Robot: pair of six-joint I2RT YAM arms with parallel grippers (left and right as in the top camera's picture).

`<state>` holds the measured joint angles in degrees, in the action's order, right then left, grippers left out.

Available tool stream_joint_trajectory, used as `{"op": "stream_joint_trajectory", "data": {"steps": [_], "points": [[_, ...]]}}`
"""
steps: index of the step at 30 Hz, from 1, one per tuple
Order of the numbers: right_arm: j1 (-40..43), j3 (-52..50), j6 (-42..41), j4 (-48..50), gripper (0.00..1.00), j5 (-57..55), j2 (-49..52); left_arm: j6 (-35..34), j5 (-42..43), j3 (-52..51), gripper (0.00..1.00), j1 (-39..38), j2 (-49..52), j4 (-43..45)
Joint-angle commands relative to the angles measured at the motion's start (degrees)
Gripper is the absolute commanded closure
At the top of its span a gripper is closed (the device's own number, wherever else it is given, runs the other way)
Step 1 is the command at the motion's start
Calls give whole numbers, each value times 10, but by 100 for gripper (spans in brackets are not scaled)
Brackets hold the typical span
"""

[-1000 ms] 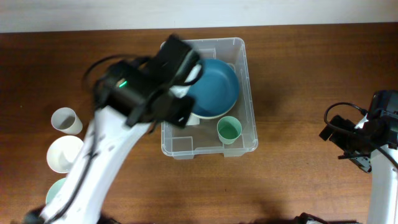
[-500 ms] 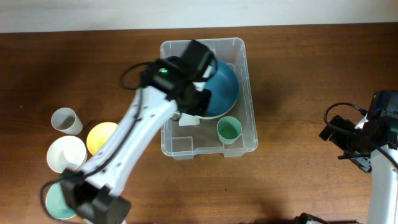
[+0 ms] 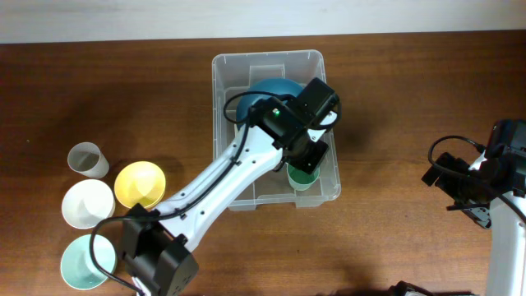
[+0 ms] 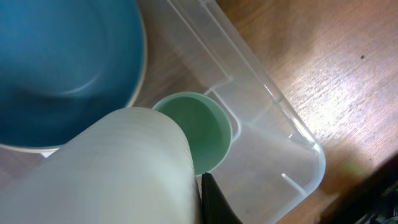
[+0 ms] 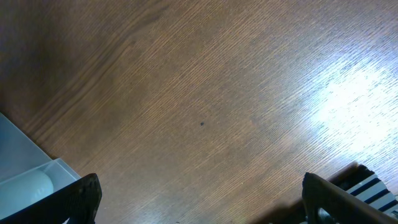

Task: Pack container
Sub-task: 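Lower the white cup into the mint-green cup, release, retract left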

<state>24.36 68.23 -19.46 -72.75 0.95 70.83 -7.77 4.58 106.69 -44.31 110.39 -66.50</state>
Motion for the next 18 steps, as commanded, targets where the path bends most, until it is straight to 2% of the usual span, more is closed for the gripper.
{"op": "stream_joint_trajectory", "data": {"steps": [1, 4, 11, 13, 14, 17, 18], "points": [[4, -1, -3, 2, 1, -1, 0, 17, 30, -2, 99, -7, 24, 3], [4, -1, -3, 2, 1, -1, 0, 19, 57, -2, 100, -9, 35, 3], [4, -1, -3, 2, 1, -1, 0, 23, 57, -2, 97, -16, 38, 1], [4, -1, -3, 2, 1, -1, 0, 23, 57, -2, 90, -16, 38, -1], [4, -1, -3, 2, 1, -1, 0, 23, 57, -2, 79, -16, 38, -3], [4, -1, -3, 2, 1, -1, 0, 23, 57, -2, 56, -16, 38, -7], [4, -1, -3, 2, 1, -1, 0, 23, 57, -2, 55, -16, 38, -8]]}}
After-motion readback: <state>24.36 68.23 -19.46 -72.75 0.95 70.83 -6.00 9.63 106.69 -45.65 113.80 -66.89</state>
